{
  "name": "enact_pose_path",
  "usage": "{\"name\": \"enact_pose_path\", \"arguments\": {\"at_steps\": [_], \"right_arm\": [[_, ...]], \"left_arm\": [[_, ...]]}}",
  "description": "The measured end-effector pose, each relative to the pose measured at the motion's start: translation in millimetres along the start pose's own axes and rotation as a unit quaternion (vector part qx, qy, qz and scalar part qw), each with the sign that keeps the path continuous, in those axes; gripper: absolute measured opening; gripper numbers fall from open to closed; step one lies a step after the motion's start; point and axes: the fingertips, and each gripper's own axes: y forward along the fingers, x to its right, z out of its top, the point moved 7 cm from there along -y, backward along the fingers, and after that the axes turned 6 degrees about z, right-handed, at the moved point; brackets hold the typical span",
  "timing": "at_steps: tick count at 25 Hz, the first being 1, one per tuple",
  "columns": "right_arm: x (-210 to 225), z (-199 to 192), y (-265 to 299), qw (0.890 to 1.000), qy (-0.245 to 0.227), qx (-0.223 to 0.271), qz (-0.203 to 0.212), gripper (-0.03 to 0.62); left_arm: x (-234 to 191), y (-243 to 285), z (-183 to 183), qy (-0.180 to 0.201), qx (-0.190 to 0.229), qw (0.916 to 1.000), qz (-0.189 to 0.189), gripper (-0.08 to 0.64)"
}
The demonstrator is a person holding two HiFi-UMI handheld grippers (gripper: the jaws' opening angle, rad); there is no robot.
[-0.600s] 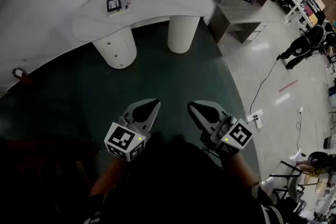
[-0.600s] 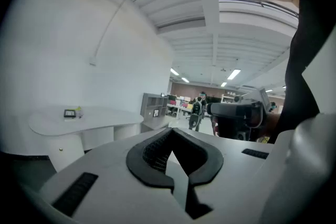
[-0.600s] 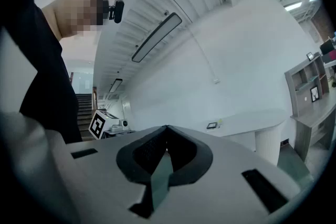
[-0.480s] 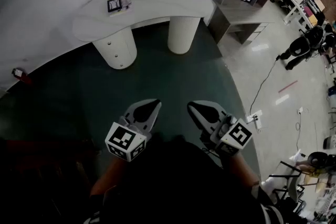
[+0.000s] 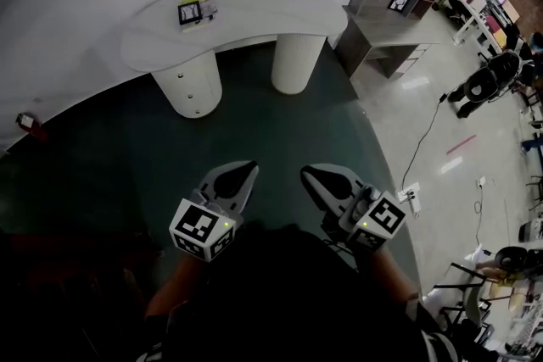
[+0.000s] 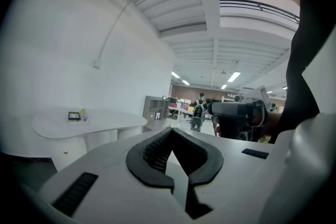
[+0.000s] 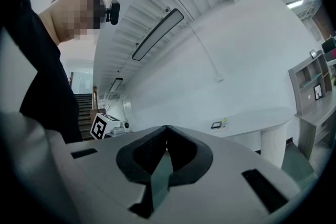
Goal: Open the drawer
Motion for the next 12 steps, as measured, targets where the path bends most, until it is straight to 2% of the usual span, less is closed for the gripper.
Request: {"name": "enact_pose_path", "arguments": {"at_steps": [12], "right_arm": [[-5, -12, 45, 0.998, 0.032, -0.019, 0.04, 0.017]], "left_arm": [[-35, -28, -12, -0.012, -0.009, 0.9992, 0.037, 0.011]]}}
